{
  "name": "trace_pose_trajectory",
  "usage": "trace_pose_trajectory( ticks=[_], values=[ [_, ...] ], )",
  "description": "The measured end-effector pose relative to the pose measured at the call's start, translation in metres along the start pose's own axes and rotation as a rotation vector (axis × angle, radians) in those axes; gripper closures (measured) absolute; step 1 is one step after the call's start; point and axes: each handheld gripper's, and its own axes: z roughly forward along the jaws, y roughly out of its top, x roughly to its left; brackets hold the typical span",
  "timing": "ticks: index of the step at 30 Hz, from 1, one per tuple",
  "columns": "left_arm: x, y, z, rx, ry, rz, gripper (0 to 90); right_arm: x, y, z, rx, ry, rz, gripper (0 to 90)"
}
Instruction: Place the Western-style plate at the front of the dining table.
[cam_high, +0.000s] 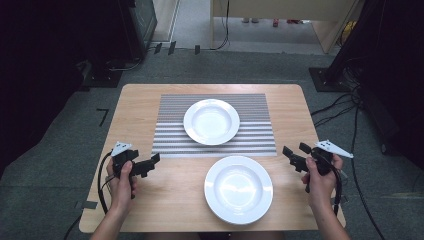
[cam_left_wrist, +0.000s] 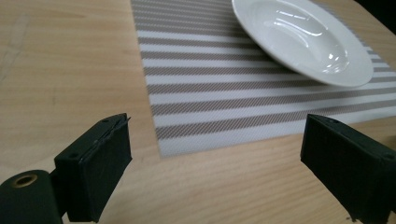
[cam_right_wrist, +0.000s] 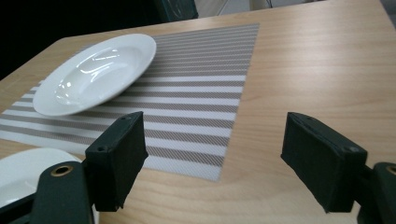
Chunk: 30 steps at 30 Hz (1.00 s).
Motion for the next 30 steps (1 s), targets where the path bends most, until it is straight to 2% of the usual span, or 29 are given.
trace_pose_trajectory(
  ticks=[6,14,15,18,20,23,25,30],
  values=[
    [0.011,-0.021,-0.013,0.014,0.019,-0.017,8.6,-0.012,-0.013,-0.017,0.004,-0.031,0.014,22.6],
    [0.027,-0.045,-0.029,0.025,0.067,-0.009,8.6,-0.023,-0.039,-0.032,0.038,-0.062,0.031,22.6],
    [0.031,-0.051,-0.034,0.03,0.089,0.002,8.6,-0.025,-0.044,-0.035,0.051,-0.067,0.032,22.4],
    [0.035,-0.057,-0.038,0.035,0.109,0.015,8.6,-0.027,-0.049,-0.038,0.064,-0.075,0.031,22.1],
    [0.043,-0.064,-0.042,0.049,0.147,0.026,8.6,-0.029,-0.056,-0.041,0.089,-0.084,0.019,21.4],
    [0.046,-0.067,-0.047,0.048,0.153,0.029,8.6,-0.03,-0.06,-0.043,0.104,-0.09,0.015,20.9],
    [0.049,-0.069,-0.052,0.053,0.194,0.058,8.6,-0.032,-0.065,-0.049,0.117,-0.109,0.011,20.9],
    [0.053,-0.072,-0.057,0.063,0.246,0.092,8.6,-0.034,-0.073,-0.055,0.137,-0.146,-0.017,20.9]
  ],
)
